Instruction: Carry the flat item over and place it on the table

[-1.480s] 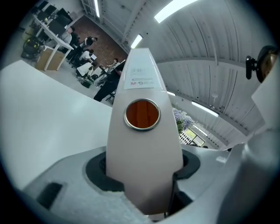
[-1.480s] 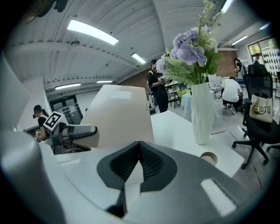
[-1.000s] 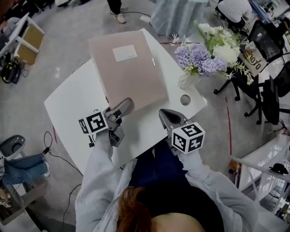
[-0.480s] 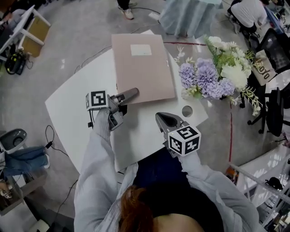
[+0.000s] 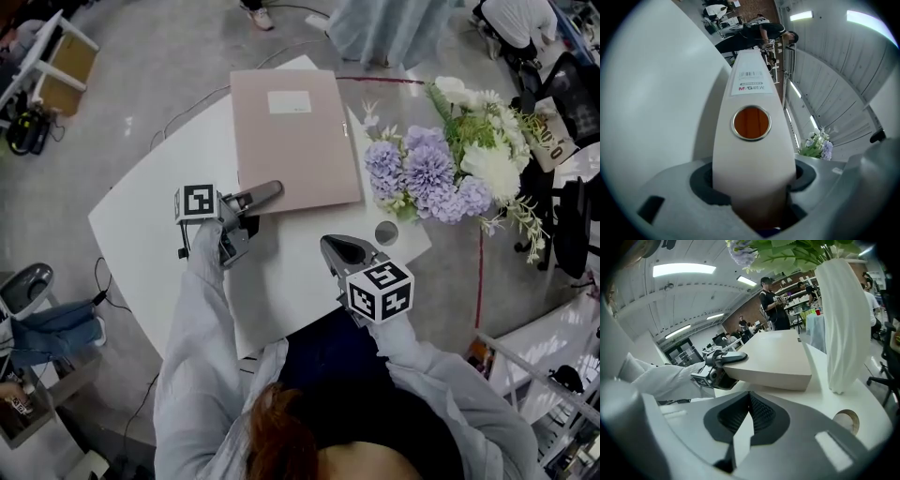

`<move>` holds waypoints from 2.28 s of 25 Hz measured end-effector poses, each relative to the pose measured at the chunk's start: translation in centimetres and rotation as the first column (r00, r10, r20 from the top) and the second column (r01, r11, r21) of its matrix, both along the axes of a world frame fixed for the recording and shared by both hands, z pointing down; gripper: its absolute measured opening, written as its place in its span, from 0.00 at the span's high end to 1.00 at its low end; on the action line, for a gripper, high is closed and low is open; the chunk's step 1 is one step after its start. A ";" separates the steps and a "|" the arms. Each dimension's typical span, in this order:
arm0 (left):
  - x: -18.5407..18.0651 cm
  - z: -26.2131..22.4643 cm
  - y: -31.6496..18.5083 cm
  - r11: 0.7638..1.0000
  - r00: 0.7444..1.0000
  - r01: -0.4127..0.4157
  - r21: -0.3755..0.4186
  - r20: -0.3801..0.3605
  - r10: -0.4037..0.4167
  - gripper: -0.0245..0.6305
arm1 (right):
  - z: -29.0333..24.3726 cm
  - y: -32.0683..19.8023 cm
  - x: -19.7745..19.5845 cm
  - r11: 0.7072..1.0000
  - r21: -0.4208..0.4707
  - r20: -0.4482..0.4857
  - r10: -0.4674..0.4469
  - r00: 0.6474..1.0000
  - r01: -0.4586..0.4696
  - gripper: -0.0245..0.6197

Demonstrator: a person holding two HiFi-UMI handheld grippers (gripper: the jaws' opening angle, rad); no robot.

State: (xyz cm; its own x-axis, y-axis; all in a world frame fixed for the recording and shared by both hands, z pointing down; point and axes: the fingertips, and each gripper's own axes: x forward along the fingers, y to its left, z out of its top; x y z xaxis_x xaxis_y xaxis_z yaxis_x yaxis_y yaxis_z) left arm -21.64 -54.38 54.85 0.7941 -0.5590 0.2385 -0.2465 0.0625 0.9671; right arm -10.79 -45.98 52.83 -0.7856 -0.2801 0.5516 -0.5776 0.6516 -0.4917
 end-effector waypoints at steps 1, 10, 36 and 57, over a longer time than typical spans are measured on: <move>0.0 -0.1 -0.1 1.000 1.000 -0.004 0.002 0.004 0.004 0.52 | 0.0 0.0 -0.1 1.000 0.000 0.001 -0.001 1.000 0.001 0.94; -3.3 0.5 -1.7 0.993 0.894 0.017 0.113 0.443 -0.066 0.32 | -0.1 0.2 -0.2 1.000 0.005 0.009 -0.007 1.000 0.007 0.94; -5.3 -7.8 4.2 0.912 0.682 0.053 0.406 0.653 -0.330 0.17 | -4.2 0.7 -1.1 0.989 0.136 0.041 -0.062 0.997 0.055 0.94; -4.3 -12.8 16.7 0.769 0.632 0.150 0.621 0.538 -0.558 0.67 | -9.6 0.4 -5.7 0.937 0.296 0.059 -0.212 0.975 0.186 0.94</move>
